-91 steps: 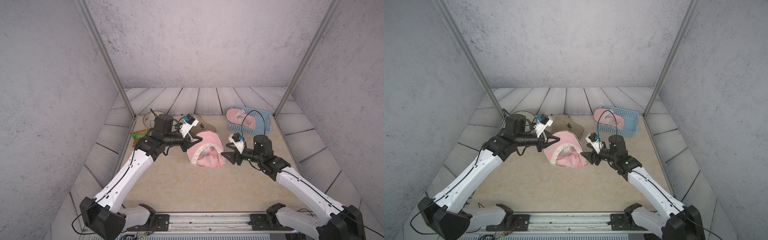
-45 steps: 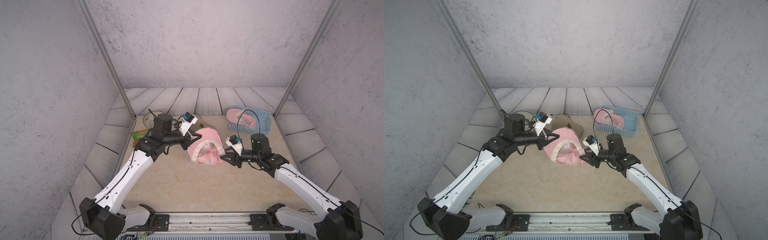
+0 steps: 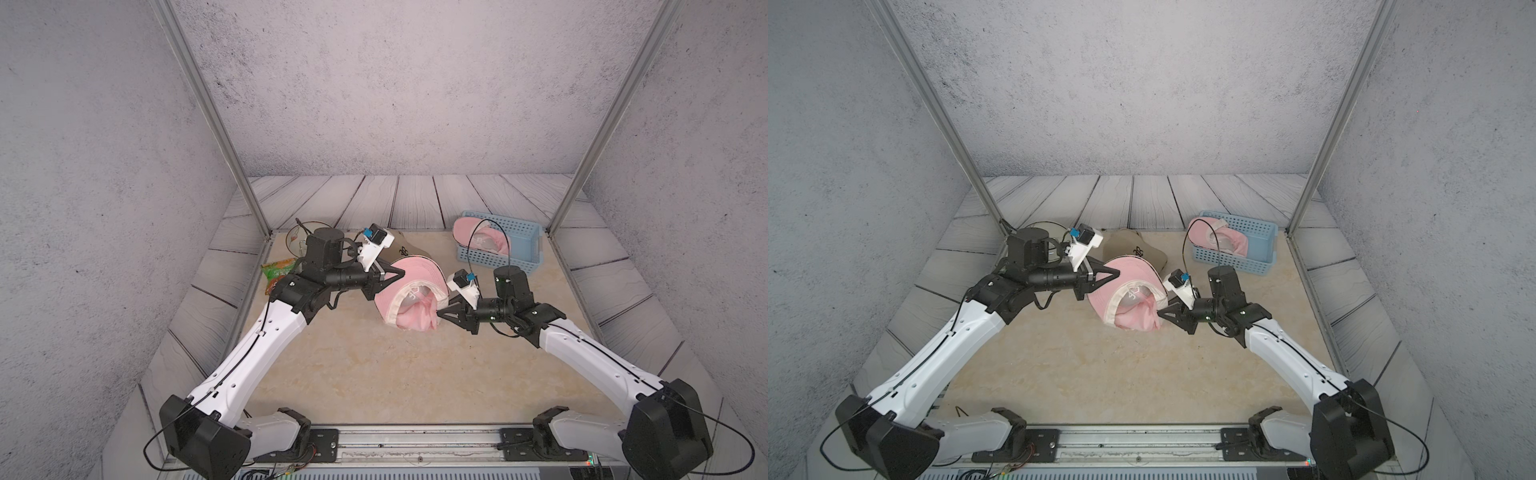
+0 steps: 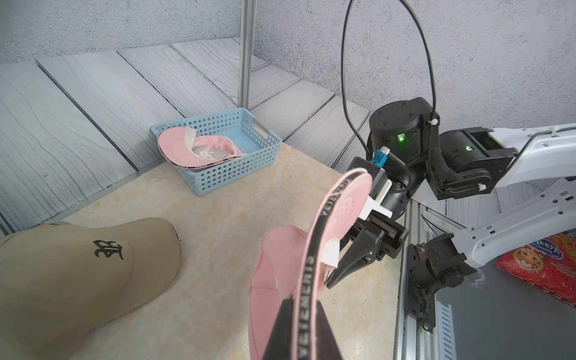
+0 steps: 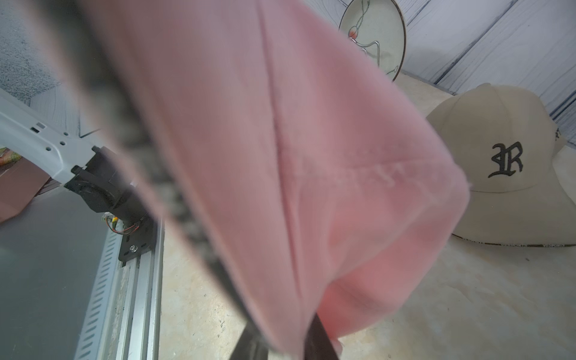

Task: Turn the baseball cap inside out
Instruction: Turn over the baseball cap.

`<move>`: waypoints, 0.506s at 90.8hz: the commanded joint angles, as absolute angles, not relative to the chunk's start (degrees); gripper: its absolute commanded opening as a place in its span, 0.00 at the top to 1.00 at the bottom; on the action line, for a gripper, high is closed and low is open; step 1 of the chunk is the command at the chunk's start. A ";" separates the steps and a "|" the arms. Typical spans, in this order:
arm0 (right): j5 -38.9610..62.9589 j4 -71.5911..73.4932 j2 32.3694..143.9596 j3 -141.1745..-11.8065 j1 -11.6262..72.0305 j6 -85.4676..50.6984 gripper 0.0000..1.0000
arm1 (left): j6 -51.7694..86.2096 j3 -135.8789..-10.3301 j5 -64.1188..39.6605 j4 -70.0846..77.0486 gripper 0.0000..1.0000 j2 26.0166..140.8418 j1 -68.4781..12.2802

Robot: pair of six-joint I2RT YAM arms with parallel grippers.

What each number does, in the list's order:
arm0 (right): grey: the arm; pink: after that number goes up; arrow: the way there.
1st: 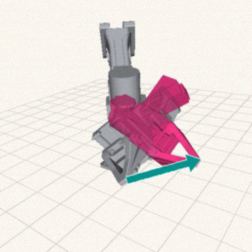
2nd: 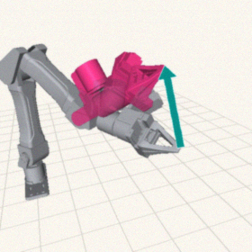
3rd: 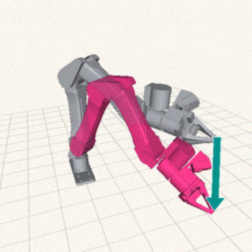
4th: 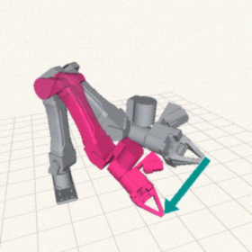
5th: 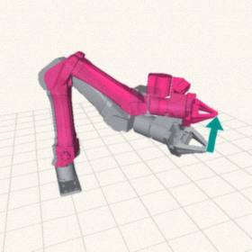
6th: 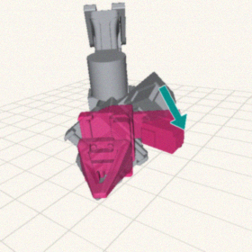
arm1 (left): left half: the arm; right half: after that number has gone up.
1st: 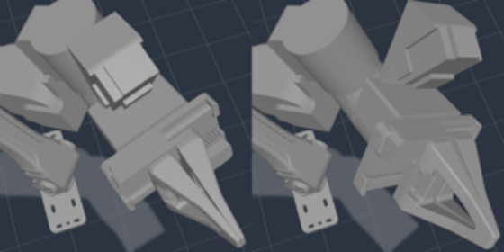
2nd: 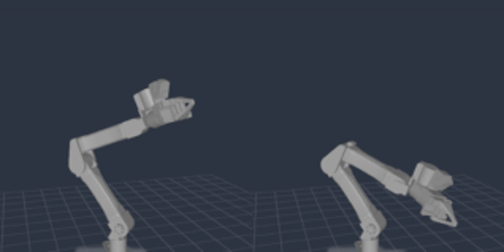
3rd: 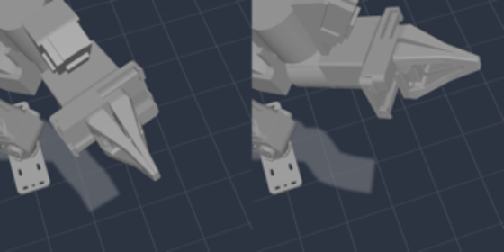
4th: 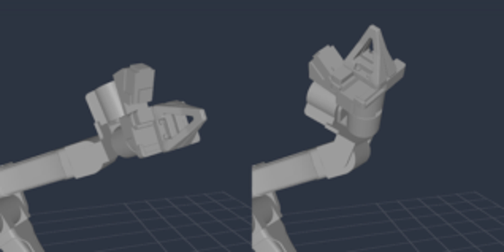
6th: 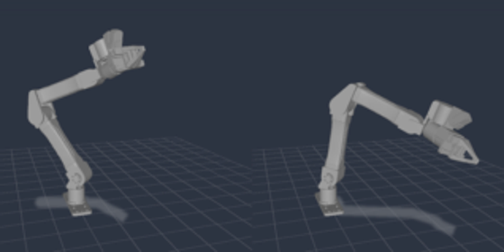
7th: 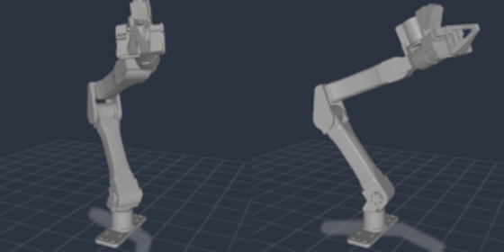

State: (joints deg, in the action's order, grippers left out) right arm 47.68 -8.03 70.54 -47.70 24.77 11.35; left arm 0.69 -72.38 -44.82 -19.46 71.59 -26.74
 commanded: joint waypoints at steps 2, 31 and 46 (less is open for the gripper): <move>50.57 -8.62 72.27 -47.89 24.89 10.82 0.78 | 2.95 -72.60 -49.65 -11.29 1.00 69.69 -26.48; 31.04 -3.53 72.47 -46.47 24.87 -0.91 1.00 | 7.75 -71.37 -47.38 -6.85 1.00 69.43 -25.84; -0.14 -11.66 76.01 -51.59 24.84 -17.84 1.00 | 13.90 -70.08 -45.34 -2.36 1.00 69.98 -25.84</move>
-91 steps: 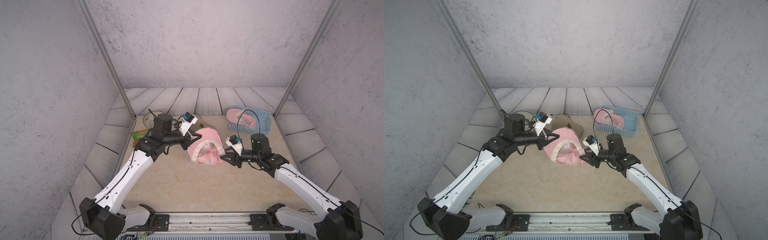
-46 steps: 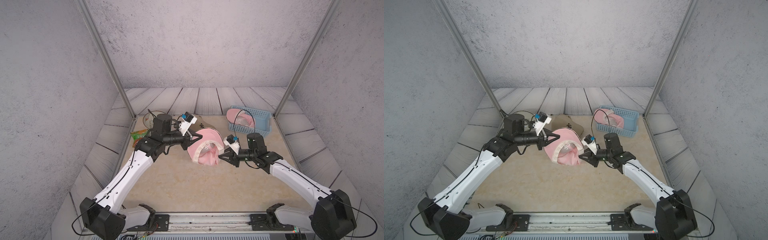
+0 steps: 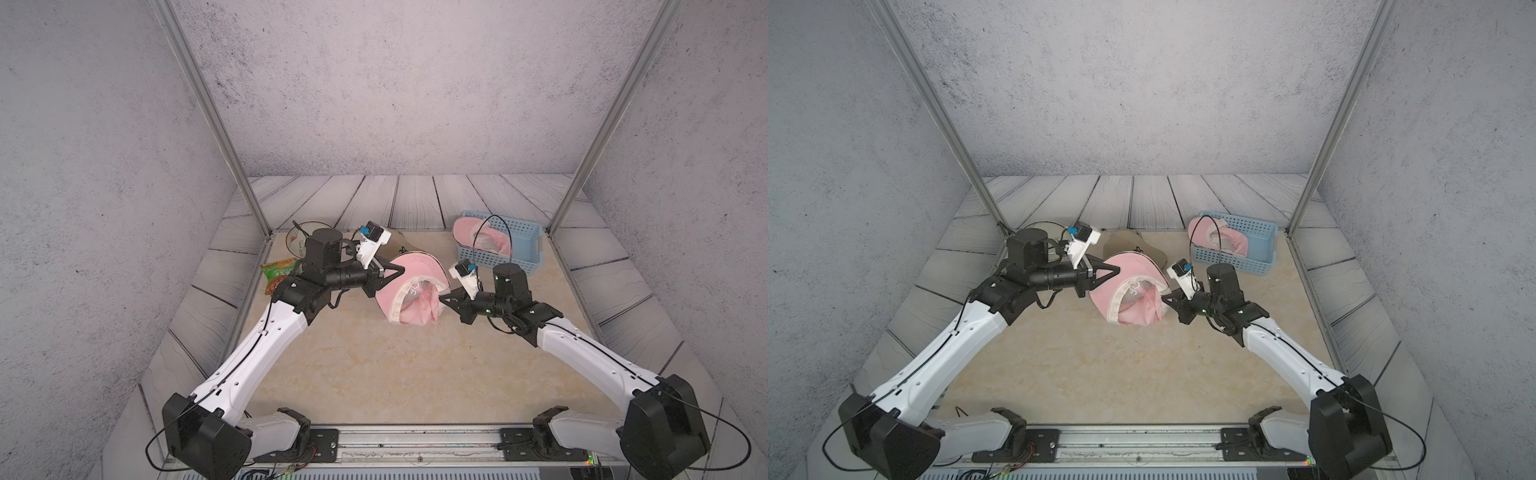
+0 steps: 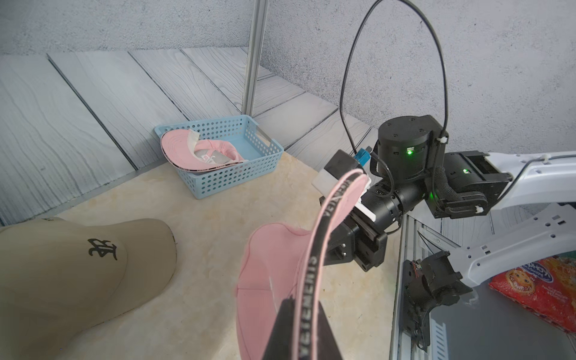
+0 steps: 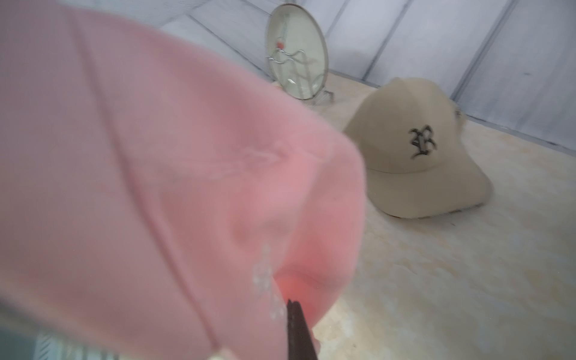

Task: Turn the baseball cap inside out
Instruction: Turn over the baseball cap.

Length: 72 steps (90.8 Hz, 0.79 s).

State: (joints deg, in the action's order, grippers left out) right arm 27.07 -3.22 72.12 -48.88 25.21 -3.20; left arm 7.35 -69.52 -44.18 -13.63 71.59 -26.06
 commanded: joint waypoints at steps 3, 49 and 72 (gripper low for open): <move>-4.32 -13.95 77.17 -52.69 24.90 -19.98 1.00 | 15.81 -70.00 -44.17 -1.45 1.00 70.23 -25.84; -13.38 -25.00 88.28 -57.72 24.88 -23.50 0.98 | 30.98 -68.86 -28.78 1.72 1.00 68.96 -25.50; -12.20 -24.96 89.51 -57.58 24.88 -23.40 0.90 | 34.37 -67.65 -29.00 3.74 1.00 68.30 -24.27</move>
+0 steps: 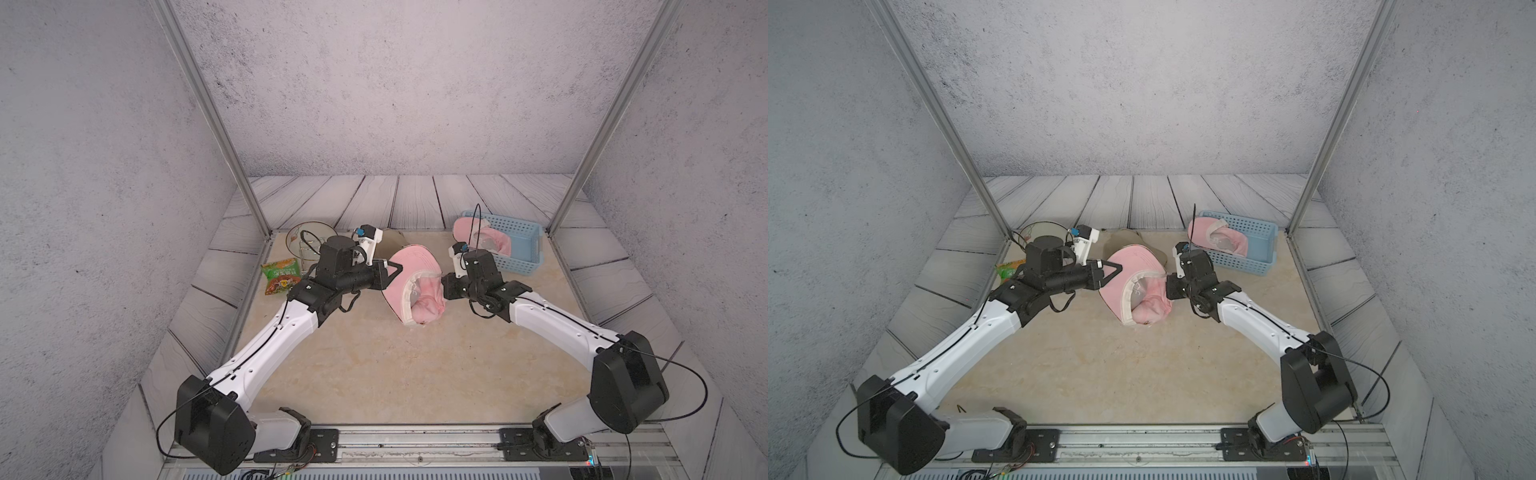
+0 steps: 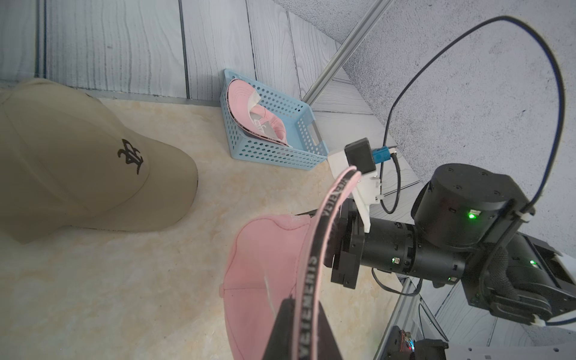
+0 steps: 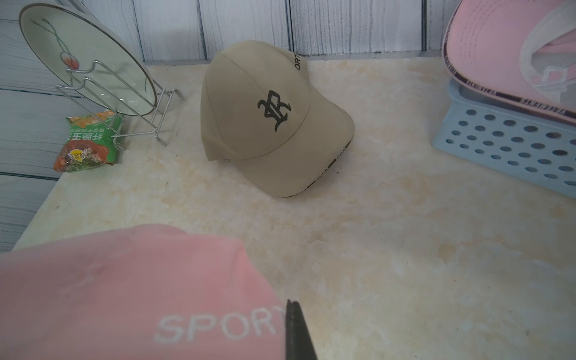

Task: Turn the baseball cap inside out
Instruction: Turn over the baseball cap.

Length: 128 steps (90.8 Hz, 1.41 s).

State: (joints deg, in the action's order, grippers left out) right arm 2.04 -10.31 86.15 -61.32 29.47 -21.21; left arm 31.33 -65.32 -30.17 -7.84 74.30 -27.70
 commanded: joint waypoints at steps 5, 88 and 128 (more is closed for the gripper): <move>-11.26 -24.08 89.17 -57.09 24.83 -23.23 0.85 | 34.82 -67.30 -29.03 4.06 1.00 68.25 -24.18; 15.01 2.16 66.24 -41.38 23.72 -7.20 0.40 | 44.32 -65.82 -25.40 -0.26 1.00 74.29 -24.07; 20.86 21.33 54.96 -29.13 30.05 9.74 0.34 | 69.84 -72.68 -12.71 -16.36 1.00 75.43 -26.77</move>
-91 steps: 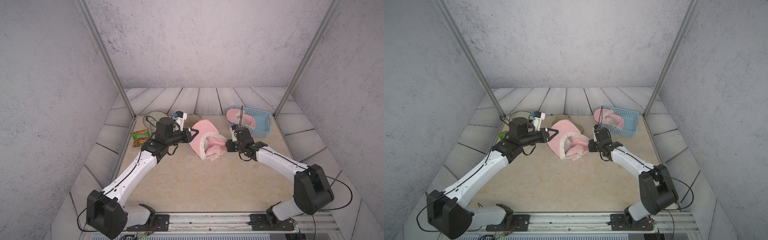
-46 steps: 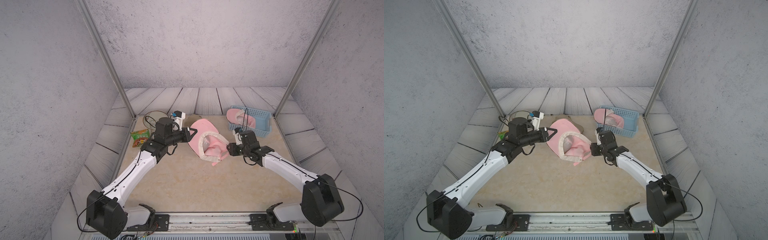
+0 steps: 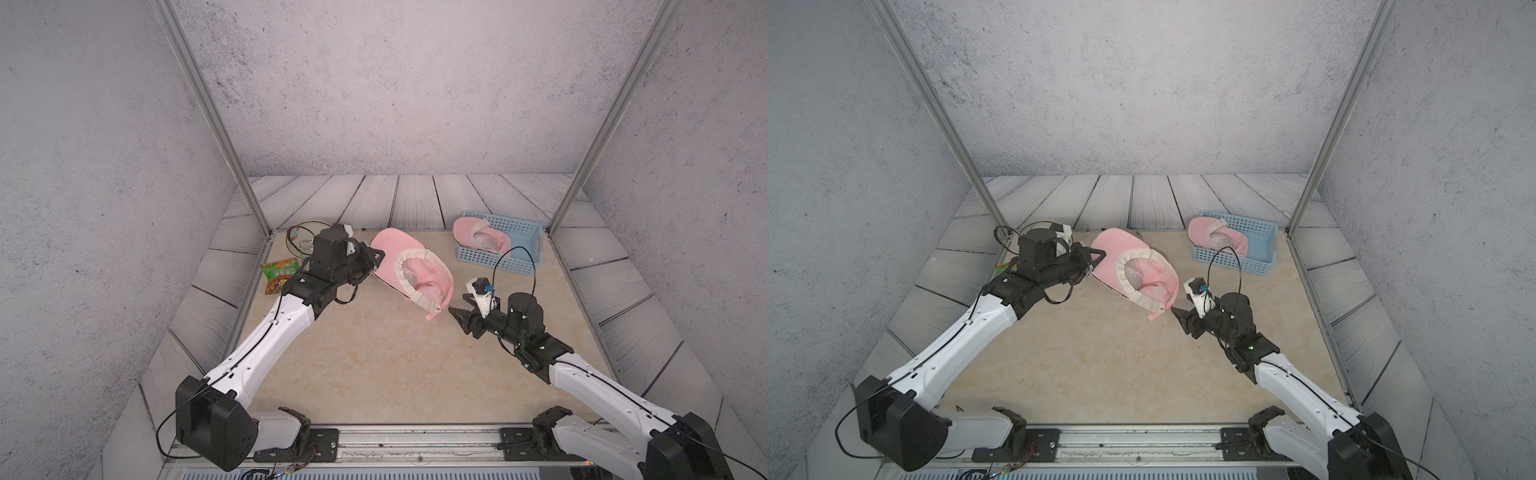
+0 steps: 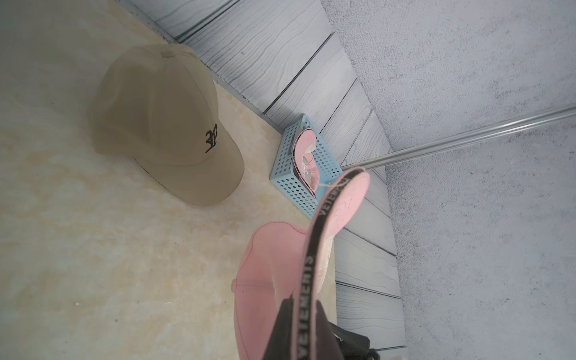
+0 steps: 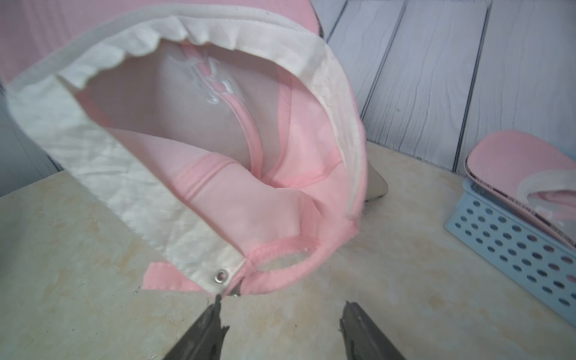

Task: Turn the baseball cap inside out
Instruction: Turn over the baseball cap.

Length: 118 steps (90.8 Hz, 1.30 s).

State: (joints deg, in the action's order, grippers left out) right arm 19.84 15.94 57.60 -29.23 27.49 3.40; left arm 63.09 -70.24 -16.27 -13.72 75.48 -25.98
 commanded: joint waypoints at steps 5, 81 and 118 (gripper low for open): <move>18.83 22.57 54.62 -28.93 32.09 10.67 0.34 | 70.34 -72.80 -11.65 -16.88 1.00 75.41 -27.01; -5.73 25.46 66.79 -34.36 45.52 21.61 0.67 | 69.55 -73.36 -13.76 -16.15 1.00 76.49 -28.83; 10.63 -0.22 65.50 -40.68 45.53 17.99 0.99 | 28.07 -73.79 -16.95 -8.65 1.00 73.52 -28.74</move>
